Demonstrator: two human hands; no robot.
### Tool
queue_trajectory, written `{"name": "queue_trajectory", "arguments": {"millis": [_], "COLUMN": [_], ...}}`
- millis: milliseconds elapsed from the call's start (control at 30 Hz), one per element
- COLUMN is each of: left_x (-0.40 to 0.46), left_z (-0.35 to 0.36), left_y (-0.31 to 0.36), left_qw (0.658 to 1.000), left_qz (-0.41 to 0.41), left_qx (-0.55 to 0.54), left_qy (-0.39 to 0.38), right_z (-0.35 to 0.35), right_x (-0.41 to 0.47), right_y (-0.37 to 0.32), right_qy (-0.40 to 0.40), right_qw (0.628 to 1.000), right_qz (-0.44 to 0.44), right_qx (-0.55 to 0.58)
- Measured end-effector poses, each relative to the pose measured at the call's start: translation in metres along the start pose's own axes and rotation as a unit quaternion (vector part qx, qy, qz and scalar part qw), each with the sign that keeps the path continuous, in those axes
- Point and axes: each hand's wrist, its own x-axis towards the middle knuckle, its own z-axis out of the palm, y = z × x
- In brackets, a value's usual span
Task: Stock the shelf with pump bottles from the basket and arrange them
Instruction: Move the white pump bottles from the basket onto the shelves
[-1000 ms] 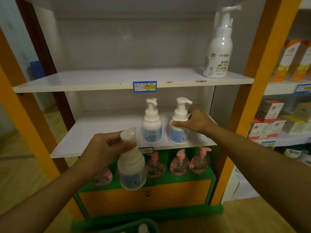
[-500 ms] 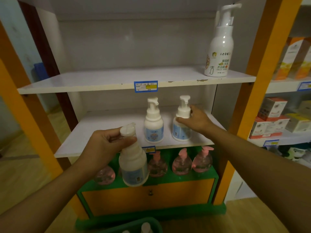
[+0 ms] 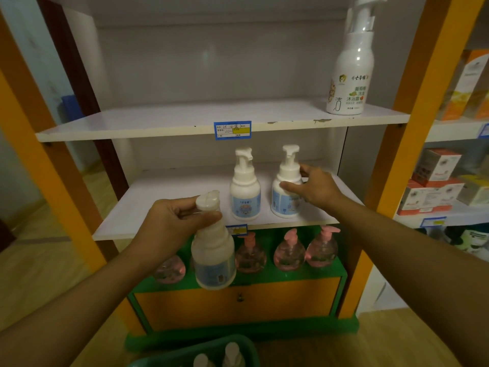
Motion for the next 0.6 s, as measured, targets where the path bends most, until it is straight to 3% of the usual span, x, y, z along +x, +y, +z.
{"name": "queue_trajectory", "arguments": {"millis": [367, 500, 600], "left_x": [-0.003, 0.002, 0.009], "left_z": [-0.002, 0.004, 0.022], "left_y": [0.007, 0.009, 0.013], "left_qw": [1.000, 1.000, 0.999], "left_qz": [0.002, -0.003, -0.008], "left_qx": [0.016, 0.016, 0.030], "left_qy": [0.013, 0.007, -0.016], "right_z": [0.003, -0.001, -0.007], "right_x": [-0.006, -0.031, -0.059], "right_y": [-0.002, -0.010, -0.027], "right_qy": [0.017, 0.105, 0.051], "right_qw": [0.999, 0.993, 0.991], "right_qz": [0.029, 0.010, -0.032], "right_qx": [-0.006, 0.056, 0.117]}}
